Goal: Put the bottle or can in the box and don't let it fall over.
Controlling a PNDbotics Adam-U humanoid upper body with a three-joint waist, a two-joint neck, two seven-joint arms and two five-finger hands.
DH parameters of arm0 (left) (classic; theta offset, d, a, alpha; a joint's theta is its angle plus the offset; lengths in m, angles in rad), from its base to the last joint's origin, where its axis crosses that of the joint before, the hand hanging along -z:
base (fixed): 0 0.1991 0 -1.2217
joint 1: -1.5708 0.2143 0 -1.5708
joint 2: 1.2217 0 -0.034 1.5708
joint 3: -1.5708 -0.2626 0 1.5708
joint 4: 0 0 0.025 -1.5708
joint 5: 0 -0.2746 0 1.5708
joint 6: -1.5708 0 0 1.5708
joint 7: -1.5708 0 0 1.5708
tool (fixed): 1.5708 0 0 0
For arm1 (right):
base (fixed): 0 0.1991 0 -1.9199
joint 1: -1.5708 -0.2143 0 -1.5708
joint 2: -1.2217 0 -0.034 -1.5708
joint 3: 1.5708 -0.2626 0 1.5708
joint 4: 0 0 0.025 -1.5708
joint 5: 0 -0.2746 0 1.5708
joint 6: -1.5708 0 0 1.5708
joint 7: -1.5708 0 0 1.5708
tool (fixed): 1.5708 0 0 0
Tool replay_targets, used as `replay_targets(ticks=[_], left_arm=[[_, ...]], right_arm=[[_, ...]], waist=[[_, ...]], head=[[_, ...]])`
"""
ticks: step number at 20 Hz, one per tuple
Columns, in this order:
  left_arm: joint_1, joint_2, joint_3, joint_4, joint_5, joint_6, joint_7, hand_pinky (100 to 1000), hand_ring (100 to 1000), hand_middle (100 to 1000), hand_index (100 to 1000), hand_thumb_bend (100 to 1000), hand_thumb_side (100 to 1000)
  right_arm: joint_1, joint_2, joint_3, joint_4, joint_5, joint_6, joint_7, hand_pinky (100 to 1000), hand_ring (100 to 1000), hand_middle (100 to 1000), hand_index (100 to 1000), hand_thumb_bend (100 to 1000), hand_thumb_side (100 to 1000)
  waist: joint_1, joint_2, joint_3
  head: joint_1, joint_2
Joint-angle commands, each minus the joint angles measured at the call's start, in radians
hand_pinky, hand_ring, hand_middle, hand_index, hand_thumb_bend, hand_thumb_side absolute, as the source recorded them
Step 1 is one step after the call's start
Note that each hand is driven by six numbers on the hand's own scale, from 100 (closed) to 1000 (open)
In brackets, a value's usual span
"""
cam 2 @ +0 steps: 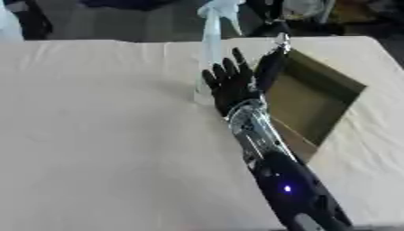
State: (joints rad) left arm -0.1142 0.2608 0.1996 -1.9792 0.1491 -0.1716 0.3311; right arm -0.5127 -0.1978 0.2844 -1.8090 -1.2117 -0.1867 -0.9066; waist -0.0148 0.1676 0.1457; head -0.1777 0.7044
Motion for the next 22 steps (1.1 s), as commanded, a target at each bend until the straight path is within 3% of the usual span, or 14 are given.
replay_targets(ticks=[1,11,22], left_arm=[[-0.010,0.004,0.000,-0.021,0.005,-0.003,-0.003,912,976,772,853,505,746],[-0.014,-0.003,-0.003,-0.021,0.007,0.001,-0.008,915,978,772,851,501,751],[-0.019,-0.005,-0.005,-0.021,0.009,0.001,-0.011,916,979,772,850,498,753]], right_arm=[[-0.030,0.006,-0.002,0.017,-0.011,-0.013,0.000,100,100,100,1000,505,1000],[-0.099,0.006,-0.030,0.046,-0.046,-0.074,0.003,100,100,100,940,517,1000],[-0.138,-0.006,-0.052,0.094,0.001,-0.114,0.012,100,100,100,938,511,1000]], waist=[[0.006,-0.006,0.005],[0.008,0.006,0.019],[0.010,0.016,0.028]], head=[[-0.004,-0.020],[-0.005,-0.033],[-0.014,-0.039]])
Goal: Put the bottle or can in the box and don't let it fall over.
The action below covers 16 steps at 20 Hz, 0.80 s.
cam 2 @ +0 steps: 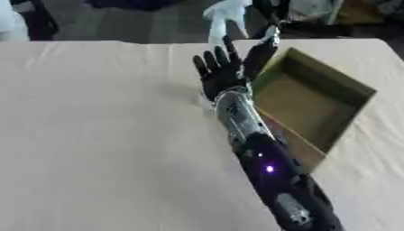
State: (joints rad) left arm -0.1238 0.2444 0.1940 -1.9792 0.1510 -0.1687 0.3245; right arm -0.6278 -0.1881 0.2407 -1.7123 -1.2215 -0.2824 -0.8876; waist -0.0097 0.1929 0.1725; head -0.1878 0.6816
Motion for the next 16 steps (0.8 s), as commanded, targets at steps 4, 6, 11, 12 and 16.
replay_targets(ticks=[4,6,11,12,16], left_arm=[[-0.011,0.009,0.001,-0.021,0.007,-0.002,-0.006,917,979,772,850,497,753],[-0.011,0.008,0.002,-0.021,0.008,-0.003,-0.005,917,979,772,850,496,754],[-0.012,0.006,0.002,-0.021,0.008,-0.003,-0.006,918,979,773,850,496,755],[-0.013,0.006,0.001,-0.021,0.008,-0.003,-0.006,918,979,773,850,497,755],[-0.012,0.005,0.000,-0.021,0.008,-0.002,-0.009,919,980,773,849,495,757]], right_arm=[[-0.035,-0.019,-0.014,0.018,0.013,-0.028,-0.006,100,100,100,936,510,1000],[-0.040,-0.022,-0.018,0.027,0.017,-0.035,-0.005,100,100,100,935,510,1000],[-0.061,-0.034,-0.028,0.046,0.017,-0.047,-0.001,100,100,100,933,510,1000],[-0.064,-0.035,-0.029,0.049,0.015,-0.049,0.000,100,100,100,933,511,1000],[-0.080,-0.040,-0.036,0.057,0.013,-0.055,0.001,100,100,100,930,507,1000]], waist=[[0.006,-0.004,0.006],[0.007,-0.002,0.008],[0.008,0.001,0.010],[0.009,0.001,0.010],[0.010,0.004,0.010]], head=[[-0.007,-0.023],[-0.009,-0.026],[-0.013,-0.035],[-0.012,-0.035],[-0.011,-0.033]])
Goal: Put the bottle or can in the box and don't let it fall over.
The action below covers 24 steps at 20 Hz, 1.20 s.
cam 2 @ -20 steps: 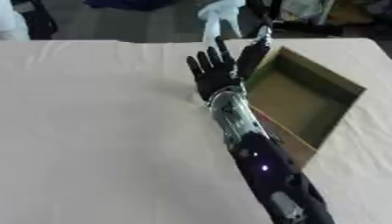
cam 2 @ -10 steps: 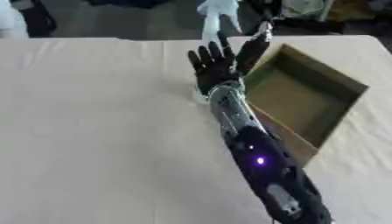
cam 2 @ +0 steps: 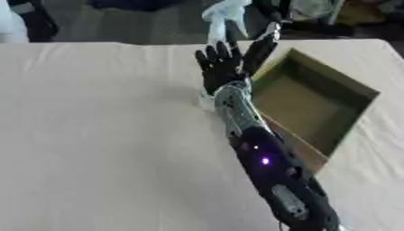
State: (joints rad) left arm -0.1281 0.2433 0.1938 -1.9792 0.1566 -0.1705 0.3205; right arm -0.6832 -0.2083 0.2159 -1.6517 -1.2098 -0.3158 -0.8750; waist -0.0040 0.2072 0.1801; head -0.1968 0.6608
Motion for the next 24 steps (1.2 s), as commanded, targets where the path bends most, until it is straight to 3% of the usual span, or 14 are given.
replay_targets(ticks=[1,8,24], left_arm=[[-0.007,0.005,0.001,-0.021,0.002,0.000,-0.005,919,980,773,849,495,757],[-0.007,0.004,0.000,-0.021,0.003,0.001,-0.006,920,980,773,849,494,757],[-0.009,0.000,-0.002,-0.021,0.008,-0.001,-0.008,923,980,774,849,491,759]], right_arm=[[-0.027,-0.021,-0.014,-0.002,0.005,-0.024,-0.012,100,100,100,930,506,1000],[-0.049,-0.027,-0.029,0.002,0.013,-0.038,-0.016,100,100,100,930,508,1000],[-0.139,-0.059,-0.055,0.098,-0.077,-0.068,-0.021,100,100,100,937,521,1000]], waist=[[0.004,-0.010,0.003],[0.006,-0.010,0.003],[0.003,-0.003,0.019]], head=[[-0.002,-0.014],[-0.002,-0.021],[-0.011,-0.020]])
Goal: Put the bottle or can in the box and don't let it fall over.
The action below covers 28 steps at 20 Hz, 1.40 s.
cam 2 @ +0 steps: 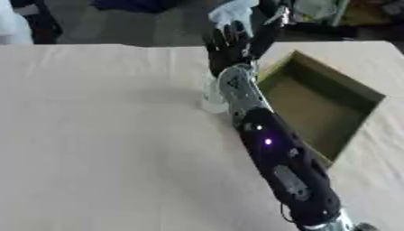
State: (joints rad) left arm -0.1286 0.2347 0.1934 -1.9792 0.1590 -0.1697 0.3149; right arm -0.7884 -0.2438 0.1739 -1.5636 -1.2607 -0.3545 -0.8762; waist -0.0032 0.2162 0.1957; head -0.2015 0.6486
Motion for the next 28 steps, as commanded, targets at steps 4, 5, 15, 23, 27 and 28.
replay_targets(ticks=[4,5,15,23,27,28], left_arm=[[-0.006,0.006,-0.003,-0.021,0.006,0.001,-0.004,924,981,774,849,490,761],[-0.007,0.006,-0.004,-0.021,0.007,0.001,-0.005,924,981,774,849,490,761],[-0.010,0.012,-0.004,-0.021,0.007,0.000,-0.005,924,979,774,849,490,759],[-0.008,0.018,-0.003,-0.021,0.006,0.000,-0.005,925,978,774,850,490,758],[-0.003,0.023,-0.001,-0.021,0.005,0.000,-0.003,925,978,774,849,490,758],[-0.001,0.023,-0.001,-0.021,0.004,0.000,-0.003,924,978,774,849,490,758]], right_arm=[[-0.067,-0.029,-0.016,0.033,-0.071,-0.042,0.001,100,100,100,934,525,1000],[-0.074,-0.030,-0.016,0.034,-0.077,-0.044,0.007,100,100,100,931,526,1000],[-0.101,-0.052,-0.025,-0.048,-0.082,-0.044,0.051,100,100,100,918,522,997],[-0.117,-0.094,-0.042,-0.202,-0.071,0.002,0.047,100,100,100,925,510,941],[-0.110,-0.121,-0.069,-0.301,-0.045,0.025,0.018,100,100,100,927,504,913],[-0.106,-0.130,-0.076,-0.323,-0.038,0.030,0.007,100,100,100,927,502,910]], waist=[[0.004,-0.008,0.008],[0.005,-0.008,0.009],[0.004,-0.012,0.005],[0.001,-0.020,-0.003],[0.000,-0.027,-0.014],[0.000,-0.029,-0.017]], head=[[-0.006,-0.006],[-0.006,-0.006],[0.003,0.009],[0.012,0.013],[0.019,0.021],[0.021,0.023]])
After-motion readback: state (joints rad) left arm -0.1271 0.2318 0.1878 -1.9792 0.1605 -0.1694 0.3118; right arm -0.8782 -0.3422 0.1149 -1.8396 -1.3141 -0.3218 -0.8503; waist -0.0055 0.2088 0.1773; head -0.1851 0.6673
